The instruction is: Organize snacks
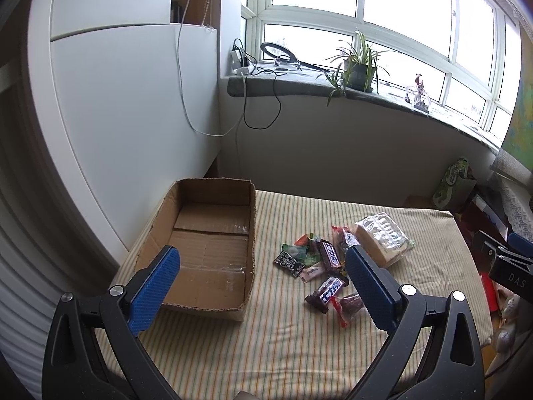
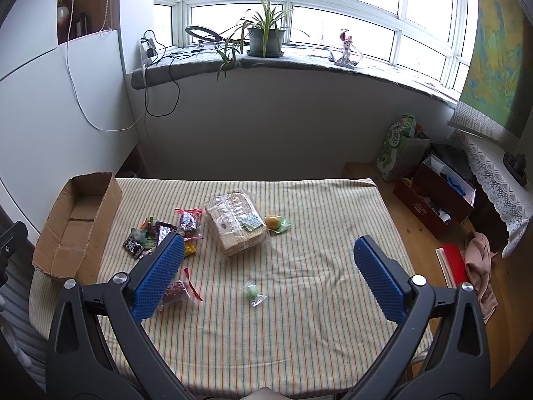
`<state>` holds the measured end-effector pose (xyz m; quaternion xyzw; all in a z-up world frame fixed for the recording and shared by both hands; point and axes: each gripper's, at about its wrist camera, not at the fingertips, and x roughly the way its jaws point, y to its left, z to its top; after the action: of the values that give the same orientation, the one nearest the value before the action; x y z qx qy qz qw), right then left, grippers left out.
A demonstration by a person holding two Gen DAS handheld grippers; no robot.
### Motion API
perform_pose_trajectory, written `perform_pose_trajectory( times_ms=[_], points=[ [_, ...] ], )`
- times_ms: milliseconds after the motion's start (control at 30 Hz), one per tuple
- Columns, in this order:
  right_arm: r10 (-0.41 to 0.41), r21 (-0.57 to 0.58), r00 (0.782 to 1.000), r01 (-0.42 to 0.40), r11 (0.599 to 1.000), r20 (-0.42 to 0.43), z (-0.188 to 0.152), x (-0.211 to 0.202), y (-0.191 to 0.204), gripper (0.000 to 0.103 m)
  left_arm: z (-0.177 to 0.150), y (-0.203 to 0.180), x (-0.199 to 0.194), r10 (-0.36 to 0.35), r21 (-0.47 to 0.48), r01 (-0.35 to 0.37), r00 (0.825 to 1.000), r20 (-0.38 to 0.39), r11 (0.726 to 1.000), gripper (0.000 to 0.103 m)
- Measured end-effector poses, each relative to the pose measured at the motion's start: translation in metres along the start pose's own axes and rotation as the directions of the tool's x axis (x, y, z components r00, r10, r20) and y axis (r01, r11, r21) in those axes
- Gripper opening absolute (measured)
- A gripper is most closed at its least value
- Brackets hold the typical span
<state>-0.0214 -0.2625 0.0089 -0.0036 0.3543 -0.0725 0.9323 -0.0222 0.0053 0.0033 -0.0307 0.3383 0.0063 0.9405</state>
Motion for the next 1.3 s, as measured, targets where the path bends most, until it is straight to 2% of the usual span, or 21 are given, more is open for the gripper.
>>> perform_pose_trajectory(
  times_ms=[1300],
  points=[
    [0.007,0.002,1.000,-0.007,1.000,-0.015,-0.0057,0.0036,0.0037,0.103,0.0009,-0.0014,-0.0010,-0.004,0.002,0.004,1.000,-0.005,1.000,0.100]
  ],
)
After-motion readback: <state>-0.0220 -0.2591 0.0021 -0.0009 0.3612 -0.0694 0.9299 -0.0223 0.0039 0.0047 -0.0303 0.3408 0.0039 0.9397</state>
